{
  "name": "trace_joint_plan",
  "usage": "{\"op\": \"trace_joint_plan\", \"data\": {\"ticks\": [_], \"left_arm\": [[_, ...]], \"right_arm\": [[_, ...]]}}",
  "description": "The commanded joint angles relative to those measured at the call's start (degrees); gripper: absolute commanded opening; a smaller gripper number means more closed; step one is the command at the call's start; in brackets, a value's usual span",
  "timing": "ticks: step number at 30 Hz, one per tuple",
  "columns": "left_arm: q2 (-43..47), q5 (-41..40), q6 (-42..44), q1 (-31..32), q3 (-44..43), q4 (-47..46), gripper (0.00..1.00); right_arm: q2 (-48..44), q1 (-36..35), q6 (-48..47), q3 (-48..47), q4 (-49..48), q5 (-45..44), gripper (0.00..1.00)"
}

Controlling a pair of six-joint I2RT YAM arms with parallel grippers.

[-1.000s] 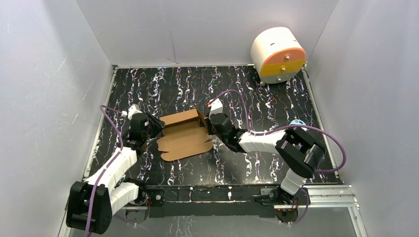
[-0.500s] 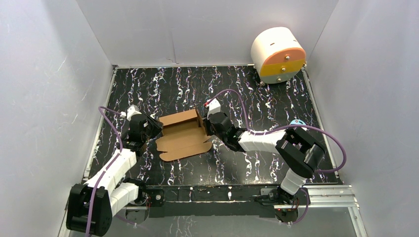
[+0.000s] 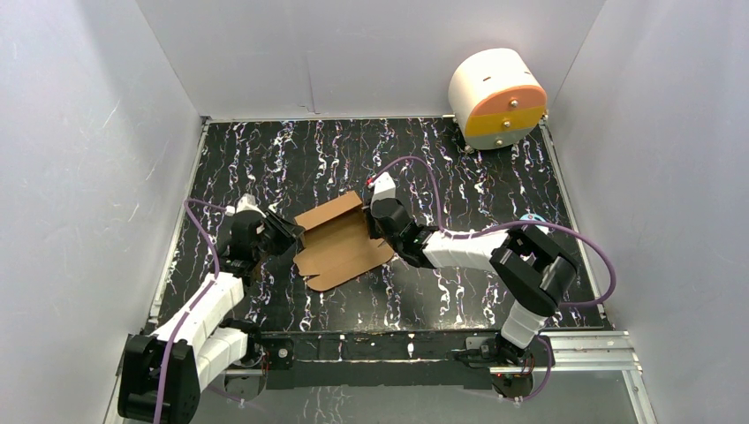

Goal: Fold the paper box

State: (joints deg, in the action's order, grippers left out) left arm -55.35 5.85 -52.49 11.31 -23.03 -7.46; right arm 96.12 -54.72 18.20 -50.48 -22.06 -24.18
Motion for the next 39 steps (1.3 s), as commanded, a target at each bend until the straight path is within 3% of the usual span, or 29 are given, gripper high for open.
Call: {"op": "trace_joint_plan", "data": {"ticks": [1, 6, 13, 17, 28, 39], "left_arm": [[1.21, 4.90, -0.72, 0.21, 2.15, 1.29, 0.24], [2.33, 2.36, 1.65, 0.20, -0.23, 6.05, 0.33], [4.15, -7.10, 7.52, 0.21, -11.21, 19.13, 0.52], [4.03, -11.78, 11.89, 0.20, -16.61, 22.41, 0.58], [-14.90, 6.05, 21.55, 0.36, -27.27, 12.53, 0.64], [-26.79, 13.61, 23.75, 2.05, -30.14, 1.41, 0.66]], "right_arm": [[1.53, -0.36, 1.19, -0.33, -3.87, -0.50, 0.00], [1.59, -0.38, 0.00, 1.35, -4.46, -1.15, 0.00], [1.30, -0.34, -2.04, 1.47, -4.32, -0.95, 0.00], [1.52, -0.32, -2.50, 1.33, -4.51, 0.58, 0.00], [0.80, -0.37, -4.90, 3.04, -8.64, 3.06, 0.00], [-1.12, -0.38, -6.15, 4.23, -10.35, 3.89, 0.00]]}}
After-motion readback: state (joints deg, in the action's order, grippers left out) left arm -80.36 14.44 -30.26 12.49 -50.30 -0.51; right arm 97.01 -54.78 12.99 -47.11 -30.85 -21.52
